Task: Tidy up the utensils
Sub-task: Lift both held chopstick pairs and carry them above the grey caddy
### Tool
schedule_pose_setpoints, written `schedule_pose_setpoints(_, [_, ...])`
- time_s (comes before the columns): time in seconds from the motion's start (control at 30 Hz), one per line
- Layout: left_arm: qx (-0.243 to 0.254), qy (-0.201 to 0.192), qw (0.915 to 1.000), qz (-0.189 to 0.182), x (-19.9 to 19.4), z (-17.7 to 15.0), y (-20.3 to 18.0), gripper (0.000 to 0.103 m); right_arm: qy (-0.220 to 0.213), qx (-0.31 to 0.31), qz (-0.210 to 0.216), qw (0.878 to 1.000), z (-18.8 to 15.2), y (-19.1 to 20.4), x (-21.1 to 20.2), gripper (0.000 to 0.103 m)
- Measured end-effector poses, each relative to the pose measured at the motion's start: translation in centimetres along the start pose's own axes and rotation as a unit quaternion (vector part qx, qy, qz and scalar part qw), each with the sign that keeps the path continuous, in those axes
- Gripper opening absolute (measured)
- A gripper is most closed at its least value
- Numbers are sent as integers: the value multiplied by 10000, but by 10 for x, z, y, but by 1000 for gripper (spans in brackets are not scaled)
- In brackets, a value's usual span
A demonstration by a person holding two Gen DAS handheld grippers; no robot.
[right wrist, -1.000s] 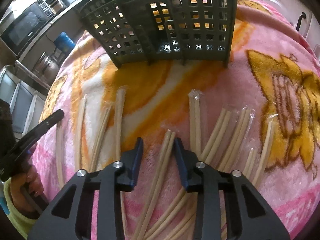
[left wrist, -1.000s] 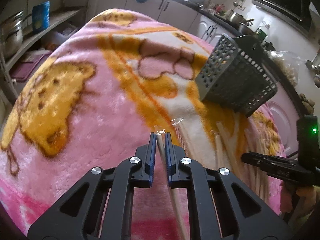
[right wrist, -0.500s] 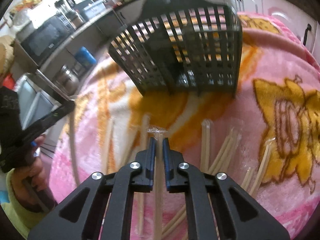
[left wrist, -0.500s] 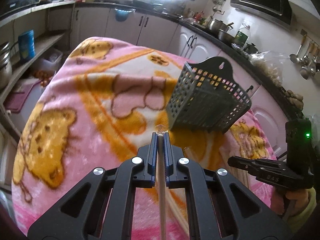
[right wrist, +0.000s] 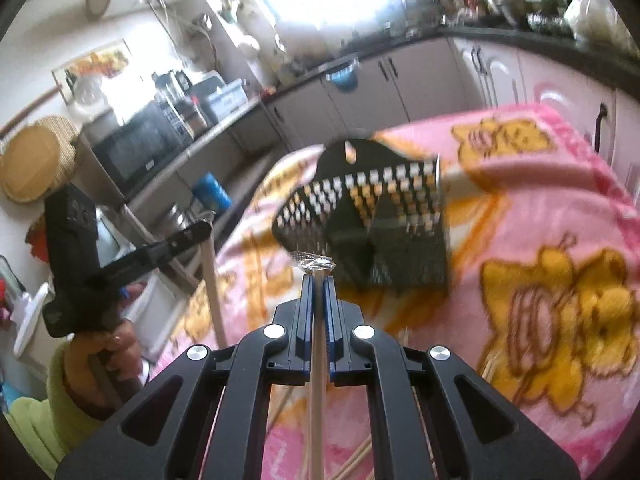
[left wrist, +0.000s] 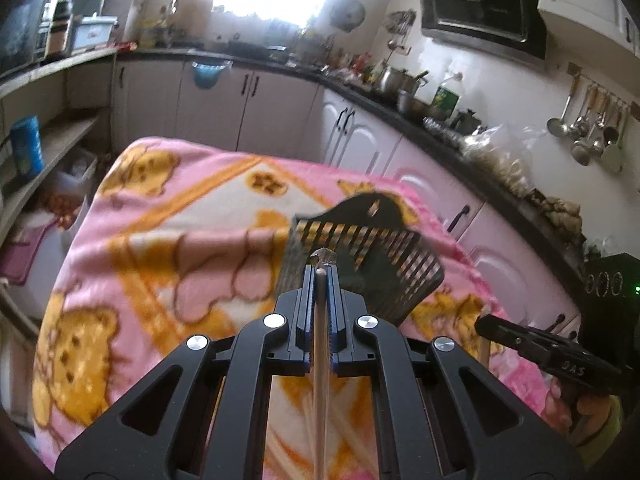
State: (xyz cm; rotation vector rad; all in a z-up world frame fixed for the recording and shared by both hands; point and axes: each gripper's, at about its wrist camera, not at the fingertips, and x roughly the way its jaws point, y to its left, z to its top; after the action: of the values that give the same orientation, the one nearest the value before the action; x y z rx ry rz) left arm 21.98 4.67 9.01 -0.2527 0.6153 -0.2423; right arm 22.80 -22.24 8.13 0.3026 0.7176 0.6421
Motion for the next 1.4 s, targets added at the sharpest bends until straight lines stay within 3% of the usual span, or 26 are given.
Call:
schedule_pose_setpoints(0.4, [153, -729, 9971, -181, 1, 62, -34, 1, -1272, -34, -184, 9917, 61, -11, -30, 6])
schedule_pose_setpoints(0.87, [317, -1524, 9878, 36, 1, 126, -49, 1, -2091, -198, -594, 9759, 126, -25, -12, 6])
schedule_pose_setpoints(1.13, [384, -1765, 9831, 309, 16, 134, -45, 1, -2485, -460, -903, 9633, 149, -32, 8, 6])
schedule_pose_setpoints(1.4, [334, -1655, 9843, 522, 45, 114, -27, 1, -2695, -500, -1186, 9543, 137, -52, 38, 6])
